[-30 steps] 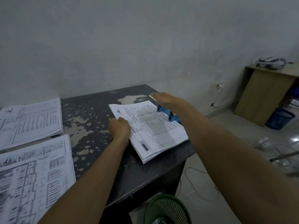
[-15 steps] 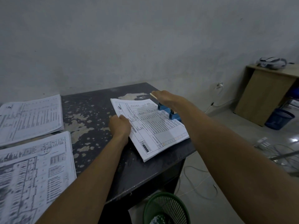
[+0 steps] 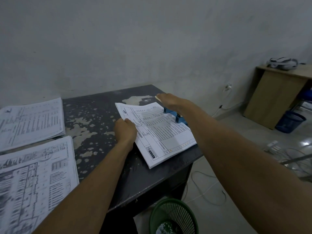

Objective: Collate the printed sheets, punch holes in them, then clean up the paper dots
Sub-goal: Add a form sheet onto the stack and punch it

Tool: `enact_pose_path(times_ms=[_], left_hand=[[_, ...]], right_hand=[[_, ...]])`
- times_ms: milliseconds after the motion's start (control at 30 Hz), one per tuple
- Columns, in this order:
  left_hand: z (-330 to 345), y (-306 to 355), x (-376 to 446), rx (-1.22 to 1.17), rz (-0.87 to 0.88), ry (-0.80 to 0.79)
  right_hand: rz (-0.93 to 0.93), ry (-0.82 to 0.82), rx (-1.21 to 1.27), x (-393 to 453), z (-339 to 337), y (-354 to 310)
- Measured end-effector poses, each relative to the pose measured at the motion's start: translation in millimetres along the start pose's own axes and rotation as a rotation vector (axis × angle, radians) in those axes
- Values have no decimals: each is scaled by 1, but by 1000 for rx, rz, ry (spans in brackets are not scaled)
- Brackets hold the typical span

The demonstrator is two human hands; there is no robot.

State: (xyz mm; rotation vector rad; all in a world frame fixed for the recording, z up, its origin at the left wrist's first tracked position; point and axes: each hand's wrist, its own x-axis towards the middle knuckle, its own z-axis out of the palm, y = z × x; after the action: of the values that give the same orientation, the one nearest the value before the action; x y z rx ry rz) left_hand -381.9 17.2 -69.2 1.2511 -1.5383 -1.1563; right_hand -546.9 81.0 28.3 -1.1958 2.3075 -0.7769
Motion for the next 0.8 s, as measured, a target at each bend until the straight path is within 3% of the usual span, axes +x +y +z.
enact_pose_path(times_ms=[300, 500, 800], left_hand=[[1, -1, 3, 45, 0, 11], [2, -1, 4, 17, -13, 3], [2, -3, 5, 48, 5, 8]], right_hand=[[-61, 14, -17, -6, 12, -7], [-120, 82, -282, -2, 27, 1], [-200, 116, -454, -13, 29, 3]])
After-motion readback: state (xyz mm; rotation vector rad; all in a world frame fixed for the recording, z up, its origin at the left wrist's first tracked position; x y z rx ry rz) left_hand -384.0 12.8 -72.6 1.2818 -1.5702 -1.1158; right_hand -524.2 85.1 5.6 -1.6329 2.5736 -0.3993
